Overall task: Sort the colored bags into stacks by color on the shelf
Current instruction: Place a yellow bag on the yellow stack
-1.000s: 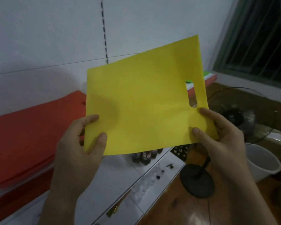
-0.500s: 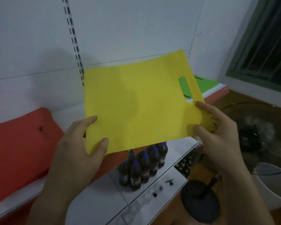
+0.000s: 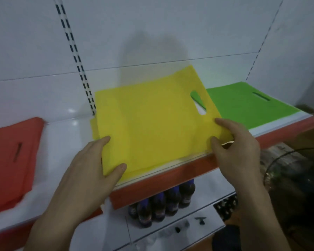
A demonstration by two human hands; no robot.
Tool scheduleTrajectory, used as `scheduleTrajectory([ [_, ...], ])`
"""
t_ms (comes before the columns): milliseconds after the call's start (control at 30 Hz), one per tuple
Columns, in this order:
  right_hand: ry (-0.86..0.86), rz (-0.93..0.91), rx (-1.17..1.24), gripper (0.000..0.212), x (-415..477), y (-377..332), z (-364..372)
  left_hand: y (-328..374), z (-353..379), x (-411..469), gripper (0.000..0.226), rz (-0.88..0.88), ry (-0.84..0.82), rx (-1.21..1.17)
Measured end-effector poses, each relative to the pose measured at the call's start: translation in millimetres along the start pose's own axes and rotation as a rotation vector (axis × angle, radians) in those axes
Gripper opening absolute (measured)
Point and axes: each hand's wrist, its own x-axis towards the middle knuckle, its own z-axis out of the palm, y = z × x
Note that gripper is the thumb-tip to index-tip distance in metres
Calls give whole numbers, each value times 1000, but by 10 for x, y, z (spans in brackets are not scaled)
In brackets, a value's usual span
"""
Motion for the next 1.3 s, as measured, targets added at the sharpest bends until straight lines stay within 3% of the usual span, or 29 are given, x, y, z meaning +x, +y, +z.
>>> scheduleTrajectory([
  [233,-322,-103,-38,42,584,415,52,389,361,39,73,-223,117,155],
  [400,-462,-194,-139,47,695,513,122,452,467,12,75,-348,187,206],
  [667,-522,-219,-111,54,733,499,88,663,484,-19,97,-468,197,196],
  [867,-532,-188,-84,54,751,392,93,648,384,39,81,-475,180,174],
  [1067,-588,-291,-128,50,511,-143,308,335,20,-323,64,-312,350,146],
  [1300,-760,-478,-17,48,-397,-1399,928,-602,-856,-1313,62,-416,494,267],
])
